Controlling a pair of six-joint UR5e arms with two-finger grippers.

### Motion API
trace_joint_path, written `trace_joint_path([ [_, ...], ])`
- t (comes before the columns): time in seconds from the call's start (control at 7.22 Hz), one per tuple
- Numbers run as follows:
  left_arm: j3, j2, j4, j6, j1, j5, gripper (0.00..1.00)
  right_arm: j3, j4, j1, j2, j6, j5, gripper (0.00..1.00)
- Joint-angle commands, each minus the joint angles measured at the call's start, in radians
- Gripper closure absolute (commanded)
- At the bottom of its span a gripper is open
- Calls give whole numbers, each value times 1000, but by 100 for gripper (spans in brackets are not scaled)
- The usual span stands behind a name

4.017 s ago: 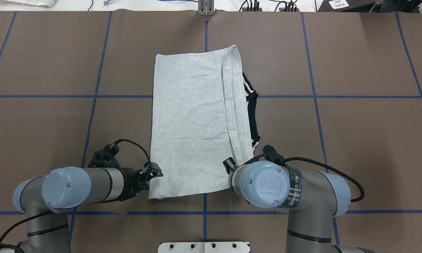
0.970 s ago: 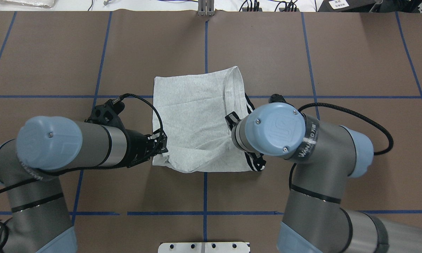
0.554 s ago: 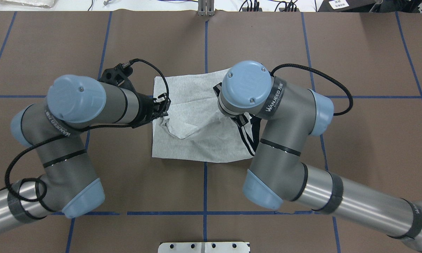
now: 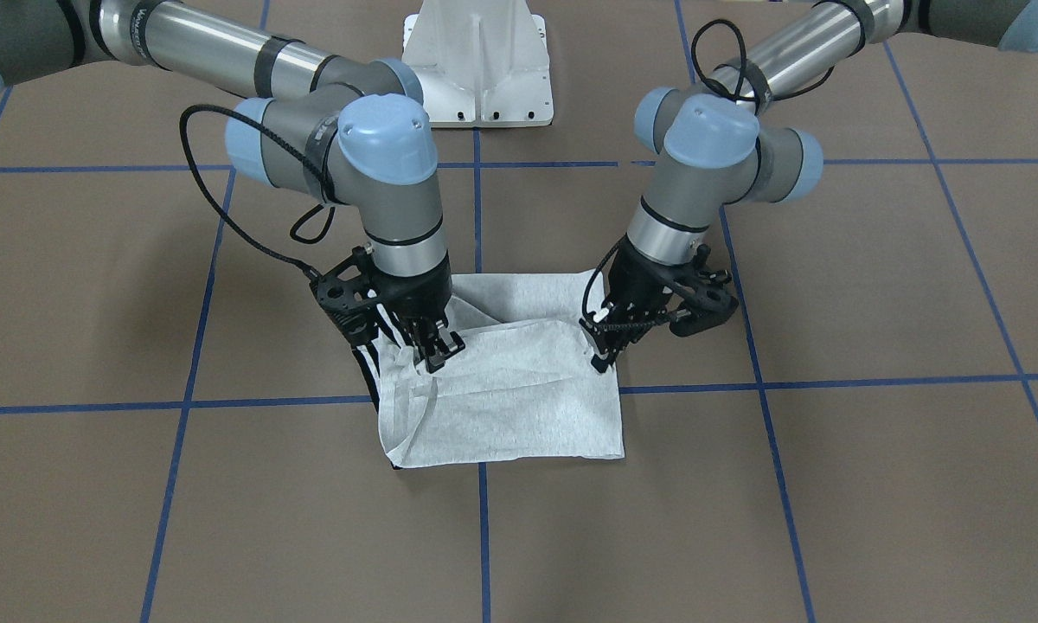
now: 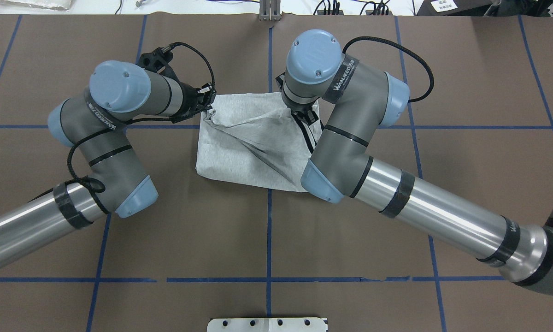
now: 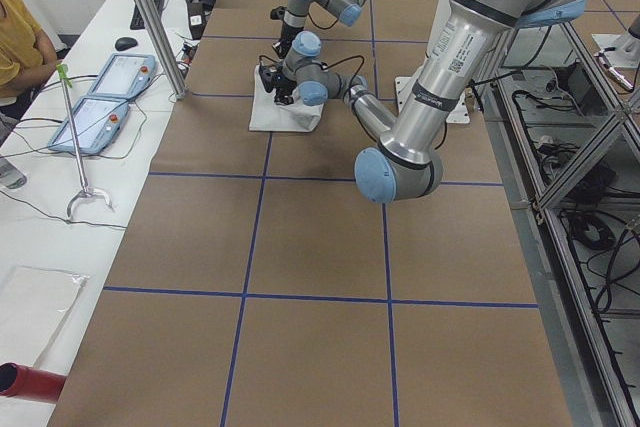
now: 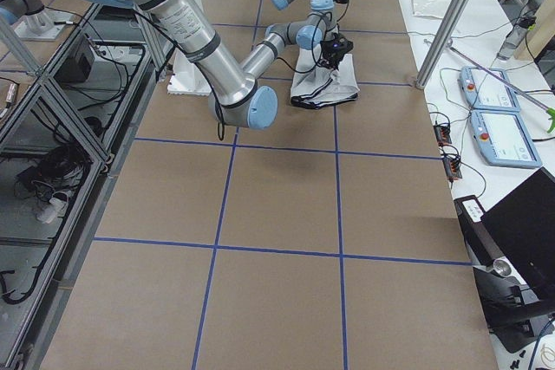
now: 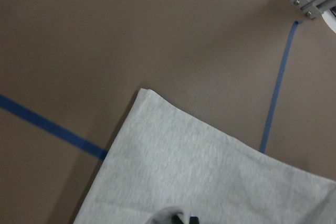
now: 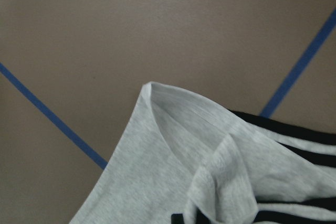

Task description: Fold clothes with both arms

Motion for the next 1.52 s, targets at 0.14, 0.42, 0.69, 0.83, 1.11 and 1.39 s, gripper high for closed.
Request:
trace_joint_path([
  [0.14, 172, -48, -118, 77, -114, 2, 1, -171, 86, 124, 71, -285, 81, 0],
  [0.42, 174, -39, -119, 132, -141, -2, 1, -210, 86, 187, 52, -442, 119, 0],
  [0.69, 162, -19, -122, 209, -147, -33, 1, -201, 86, 214, 10, -538, 159, 0],
  [0.83, 127, 16, -116, 294, -151, -122, 1, -161, 86, 256, -48, -606, 229, 0],
  [1.11, -63, 185, -107, 560, -202, -242, 1, -40, 81, 365, -224, -875, 375, 0],
  [1.39, -140, 309, -107, 821, -289, -363, 1, 11, 72, 494, -365, -1205, 472, 0],
])
